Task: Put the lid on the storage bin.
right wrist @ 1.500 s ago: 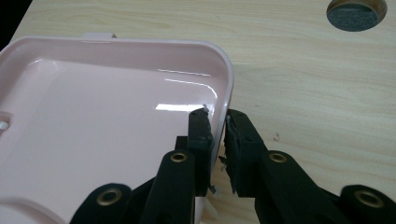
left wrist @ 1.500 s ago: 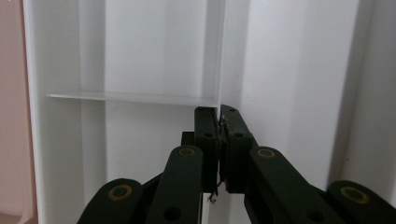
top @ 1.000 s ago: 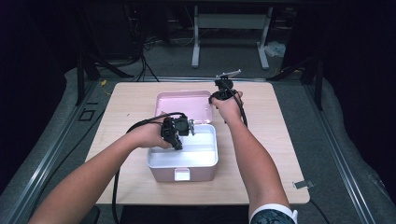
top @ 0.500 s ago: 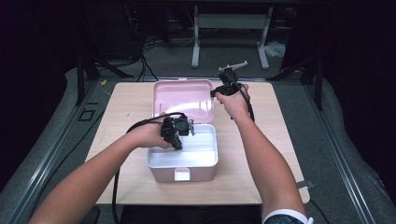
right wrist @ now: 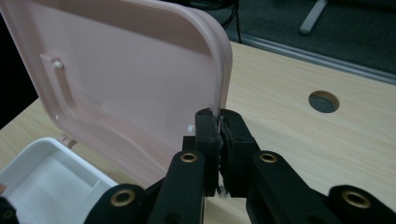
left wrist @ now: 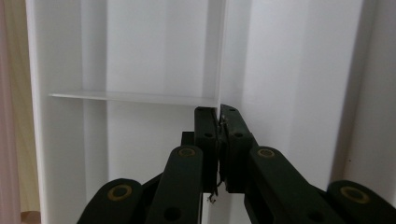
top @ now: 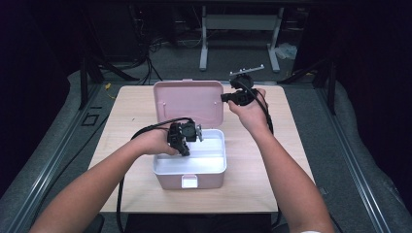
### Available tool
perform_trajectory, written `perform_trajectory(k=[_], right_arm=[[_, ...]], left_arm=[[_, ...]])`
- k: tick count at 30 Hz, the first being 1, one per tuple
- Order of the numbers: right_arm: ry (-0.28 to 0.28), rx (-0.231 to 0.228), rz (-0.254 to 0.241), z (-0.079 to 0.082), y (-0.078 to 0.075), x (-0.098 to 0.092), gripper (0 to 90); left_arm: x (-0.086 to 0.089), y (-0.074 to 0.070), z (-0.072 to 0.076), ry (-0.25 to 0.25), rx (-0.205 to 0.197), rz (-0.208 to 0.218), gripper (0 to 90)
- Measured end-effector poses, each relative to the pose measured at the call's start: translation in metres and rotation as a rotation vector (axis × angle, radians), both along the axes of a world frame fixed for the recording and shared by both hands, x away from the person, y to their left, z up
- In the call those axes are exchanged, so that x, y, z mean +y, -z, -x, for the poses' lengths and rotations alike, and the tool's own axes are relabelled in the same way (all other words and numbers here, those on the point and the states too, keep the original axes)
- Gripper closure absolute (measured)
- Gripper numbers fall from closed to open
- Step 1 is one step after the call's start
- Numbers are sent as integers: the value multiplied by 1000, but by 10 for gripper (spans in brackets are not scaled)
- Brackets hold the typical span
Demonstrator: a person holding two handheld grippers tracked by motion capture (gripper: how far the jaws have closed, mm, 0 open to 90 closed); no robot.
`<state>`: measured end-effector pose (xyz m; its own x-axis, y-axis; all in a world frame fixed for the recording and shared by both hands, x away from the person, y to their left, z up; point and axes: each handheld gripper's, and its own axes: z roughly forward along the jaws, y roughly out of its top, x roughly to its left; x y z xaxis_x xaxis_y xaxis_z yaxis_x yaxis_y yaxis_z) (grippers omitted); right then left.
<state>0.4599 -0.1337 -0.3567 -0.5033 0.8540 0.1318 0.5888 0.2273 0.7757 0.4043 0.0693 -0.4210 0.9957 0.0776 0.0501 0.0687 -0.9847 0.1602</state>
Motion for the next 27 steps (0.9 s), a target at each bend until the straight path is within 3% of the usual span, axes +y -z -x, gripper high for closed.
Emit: perform_trajectory(k=[6,14,17,19,22,24,27], right_arm=[[-8,-49,6,17,-1,-1,868],[10,-67,16,19,0,1,868],[7,-72,18,19,1,1,867],[10,-80,22,19,1,2,866],[12,-80,23,20,1,2,866],[8,-83,22,20,1,1,866],[9,-81,20,21,1,1,866]], left_arm=[[-1,-1,6,-6,-53,-21,857],[4,-1,8,-48,-59,29,841],[11,-8,5,-71,-31,89,846],[13,-10,5,-78,-29,106,853],[27,-22,6,-106,-30,180,860],[30,-24,6,-111,-26,188,870],[52,-29,4,-170,-25,227,900]])
